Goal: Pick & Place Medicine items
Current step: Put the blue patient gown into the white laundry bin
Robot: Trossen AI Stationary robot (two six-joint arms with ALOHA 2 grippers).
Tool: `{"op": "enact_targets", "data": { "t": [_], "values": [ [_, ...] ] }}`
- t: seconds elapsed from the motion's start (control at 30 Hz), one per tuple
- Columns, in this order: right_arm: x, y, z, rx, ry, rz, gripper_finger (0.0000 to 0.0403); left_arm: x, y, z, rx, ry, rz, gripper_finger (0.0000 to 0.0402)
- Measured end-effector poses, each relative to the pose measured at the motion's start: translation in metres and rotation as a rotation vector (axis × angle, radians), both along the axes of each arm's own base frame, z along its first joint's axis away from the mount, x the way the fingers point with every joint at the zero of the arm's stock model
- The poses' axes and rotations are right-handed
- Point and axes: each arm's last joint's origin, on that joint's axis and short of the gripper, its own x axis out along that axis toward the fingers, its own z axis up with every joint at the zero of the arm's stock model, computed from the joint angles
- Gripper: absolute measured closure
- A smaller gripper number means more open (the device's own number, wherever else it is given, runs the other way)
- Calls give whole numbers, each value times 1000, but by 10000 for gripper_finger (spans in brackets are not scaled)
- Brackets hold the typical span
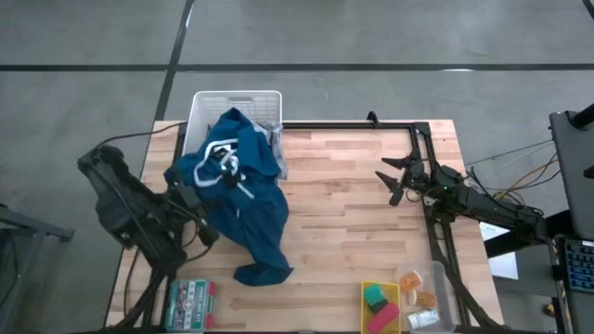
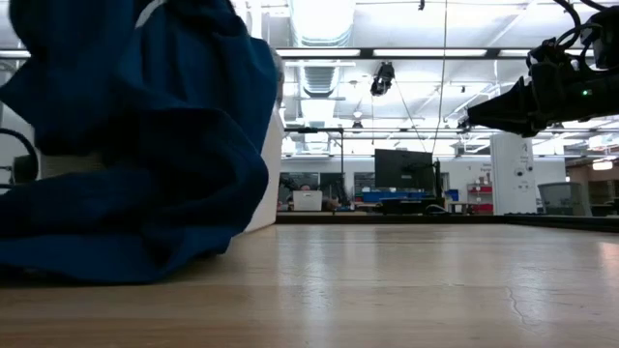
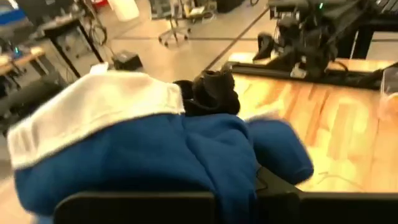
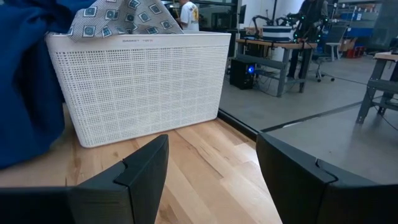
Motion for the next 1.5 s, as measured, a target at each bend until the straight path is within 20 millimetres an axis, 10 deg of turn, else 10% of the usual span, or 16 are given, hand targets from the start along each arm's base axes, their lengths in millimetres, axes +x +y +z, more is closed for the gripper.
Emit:
{"op": "enact_targets", "data": {
  "t": [0.53,0.97,1.2,1.5],
  "values": [
    [0,0,0,0,0,0,165,4,70,66,78,25,178,389],
    [0,0,0,0,0,0,165,-7,185,72,-207,70,564,389],
    [0,0,0,0,0,0,165,12,251,39,-367,128,500,389],
    [0,0,0,0,0,0,165,17,286,-26,-572,223,539,389]
  ]
}}
